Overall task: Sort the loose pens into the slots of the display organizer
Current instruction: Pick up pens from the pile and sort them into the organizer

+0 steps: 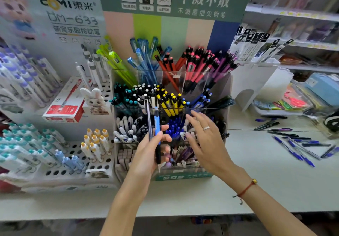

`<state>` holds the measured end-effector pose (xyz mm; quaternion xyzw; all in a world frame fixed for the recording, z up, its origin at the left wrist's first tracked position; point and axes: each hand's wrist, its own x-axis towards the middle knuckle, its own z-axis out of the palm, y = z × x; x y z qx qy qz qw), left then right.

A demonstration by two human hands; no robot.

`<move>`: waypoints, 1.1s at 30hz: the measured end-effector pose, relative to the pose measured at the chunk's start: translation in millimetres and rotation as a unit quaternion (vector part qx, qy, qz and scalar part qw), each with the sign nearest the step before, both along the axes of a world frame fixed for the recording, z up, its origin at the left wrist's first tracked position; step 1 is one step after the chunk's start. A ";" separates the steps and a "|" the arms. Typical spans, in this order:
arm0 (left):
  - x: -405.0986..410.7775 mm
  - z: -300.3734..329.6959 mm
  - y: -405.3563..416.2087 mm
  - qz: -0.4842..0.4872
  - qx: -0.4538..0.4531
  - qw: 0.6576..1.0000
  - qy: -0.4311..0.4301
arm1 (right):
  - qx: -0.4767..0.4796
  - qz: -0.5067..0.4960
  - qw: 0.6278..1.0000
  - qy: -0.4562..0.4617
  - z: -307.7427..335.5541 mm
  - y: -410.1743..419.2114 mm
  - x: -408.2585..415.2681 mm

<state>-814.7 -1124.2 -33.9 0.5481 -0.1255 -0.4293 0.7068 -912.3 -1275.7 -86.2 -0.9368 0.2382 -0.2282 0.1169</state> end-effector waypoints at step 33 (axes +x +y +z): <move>2.8 -0.7 4.0 -0.025 -0.024 0.999 -0.011 | 0.066 -0.062 0.995 -0.046 81.7 -76.4 34.4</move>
